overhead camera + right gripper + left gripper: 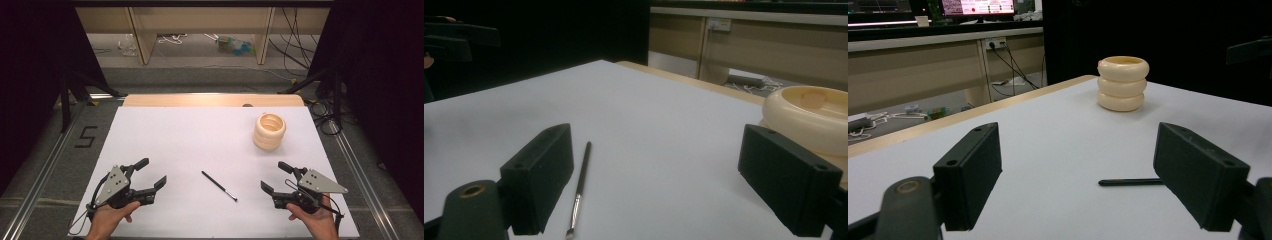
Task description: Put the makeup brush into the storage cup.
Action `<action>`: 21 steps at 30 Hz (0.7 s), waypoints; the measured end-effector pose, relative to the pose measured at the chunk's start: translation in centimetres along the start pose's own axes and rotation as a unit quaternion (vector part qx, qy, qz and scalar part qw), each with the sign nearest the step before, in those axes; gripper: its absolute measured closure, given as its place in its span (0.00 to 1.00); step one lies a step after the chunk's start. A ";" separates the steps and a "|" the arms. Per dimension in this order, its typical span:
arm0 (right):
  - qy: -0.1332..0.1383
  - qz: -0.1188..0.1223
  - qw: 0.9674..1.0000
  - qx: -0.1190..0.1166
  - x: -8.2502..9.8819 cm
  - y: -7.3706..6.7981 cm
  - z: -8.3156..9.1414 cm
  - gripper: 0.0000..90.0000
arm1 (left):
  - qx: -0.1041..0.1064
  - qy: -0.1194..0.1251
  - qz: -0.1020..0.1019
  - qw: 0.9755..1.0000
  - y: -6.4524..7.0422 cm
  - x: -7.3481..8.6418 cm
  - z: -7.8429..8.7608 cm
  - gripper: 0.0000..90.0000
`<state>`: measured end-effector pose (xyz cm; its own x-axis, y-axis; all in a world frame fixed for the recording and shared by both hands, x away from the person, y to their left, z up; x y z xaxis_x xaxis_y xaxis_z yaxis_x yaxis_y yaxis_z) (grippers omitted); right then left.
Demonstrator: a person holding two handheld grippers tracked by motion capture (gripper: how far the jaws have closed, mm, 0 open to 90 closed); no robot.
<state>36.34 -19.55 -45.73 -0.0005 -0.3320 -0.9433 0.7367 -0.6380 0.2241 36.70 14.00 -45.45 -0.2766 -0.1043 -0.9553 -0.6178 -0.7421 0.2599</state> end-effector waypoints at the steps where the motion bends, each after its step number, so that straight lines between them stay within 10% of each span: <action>1: 0.002 0.001 1.000 0.006 0.0 0.1 0.0 0.17 | 0.000 0.000 -0.002 1.000 0.0 0.0 0.0 0.22; 21: -0.006 0.002 1.000 -0.003 -0.1 -0.2 -0.5 0.18 | 0.002 -0.001 0.001 1.000 0.1 0.1 -0.1 0.22</action>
<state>36.53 -18.99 -45.82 -0.0053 -0.3436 -0.9391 0.7411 -0.6318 0.2270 36.72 13.86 -45.53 -0.2783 -0.1046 -0.9548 -0.6197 -0.7400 0.2617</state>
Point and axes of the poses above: each handheld gripper's, and its own axes: z roughly backward along the jaws, x roughly out of its underside, y roughly to its right, the point moved 10 cm from there along -z, roughly forward along the jaws, and after that the axes turned 14 degrees about z, right-handed, at the moved point
